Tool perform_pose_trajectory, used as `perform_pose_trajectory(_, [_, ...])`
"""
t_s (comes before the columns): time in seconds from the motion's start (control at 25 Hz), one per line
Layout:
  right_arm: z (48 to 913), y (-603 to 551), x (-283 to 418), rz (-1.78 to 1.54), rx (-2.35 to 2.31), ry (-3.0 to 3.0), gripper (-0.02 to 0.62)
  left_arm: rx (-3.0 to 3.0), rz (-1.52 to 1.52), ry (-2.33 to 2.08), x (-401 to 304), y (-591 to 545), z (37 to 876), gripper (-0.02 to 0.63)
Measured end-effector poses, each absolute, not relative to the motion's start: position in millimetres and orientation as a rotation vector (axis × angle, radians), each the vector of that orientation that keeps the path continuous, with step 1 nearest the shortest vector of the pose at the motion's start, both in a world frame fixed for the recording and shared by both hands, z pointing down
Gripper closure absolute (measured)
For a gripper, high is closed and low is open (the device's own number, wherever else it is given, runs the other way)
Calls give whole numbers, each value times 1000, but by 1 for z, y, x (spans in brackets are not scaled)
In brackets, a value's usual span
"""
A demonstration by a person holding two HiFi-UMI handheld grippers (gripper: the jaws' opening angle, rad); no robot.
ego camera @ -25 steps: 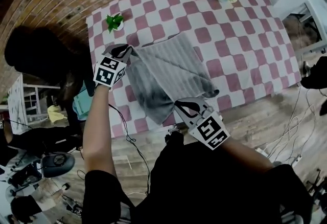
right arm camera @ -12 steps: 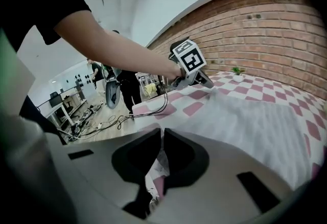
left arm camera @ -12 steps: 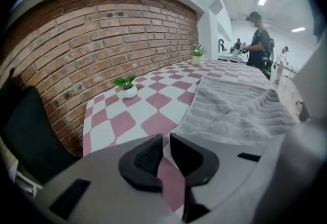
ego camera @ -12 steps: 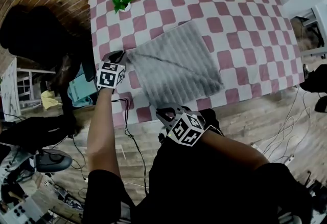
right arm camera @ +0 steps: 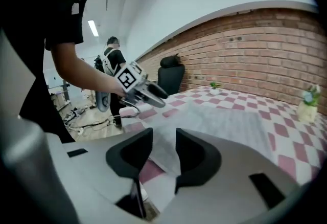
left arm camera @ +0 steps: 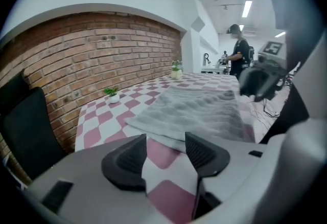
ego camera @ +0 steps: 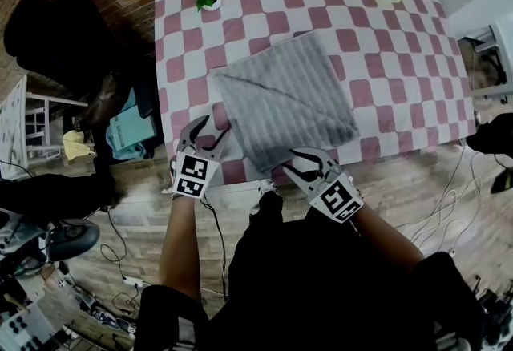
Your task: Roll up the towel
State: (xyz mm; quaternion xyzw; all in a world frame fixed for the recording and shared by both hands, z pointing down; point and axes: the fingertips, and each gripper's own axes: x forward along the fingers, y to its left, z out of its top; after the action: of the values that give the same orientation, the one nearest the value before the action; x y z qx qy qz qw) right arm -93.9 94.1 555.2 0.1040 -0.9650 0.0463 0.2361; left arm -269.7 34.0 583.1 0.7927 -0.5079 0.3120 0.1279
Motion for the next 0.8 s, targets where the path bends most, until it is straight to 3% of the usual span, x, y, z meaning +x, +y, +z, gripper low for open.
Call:
perform_pose_trajectory(0.36, [572,51,7,250,742,-2457,476,2572,1076,-1068,-163,123,597,367])
perform_pose_trajectory(0.6, [590,46,41,142,677,-2367,475,2517,1216,-941,-127,146,629,365])
perform_pose_trajectory(0.8, [610,37,79,-53,566,-2208,474,2397,1164,-1038,-130,137,633,397])
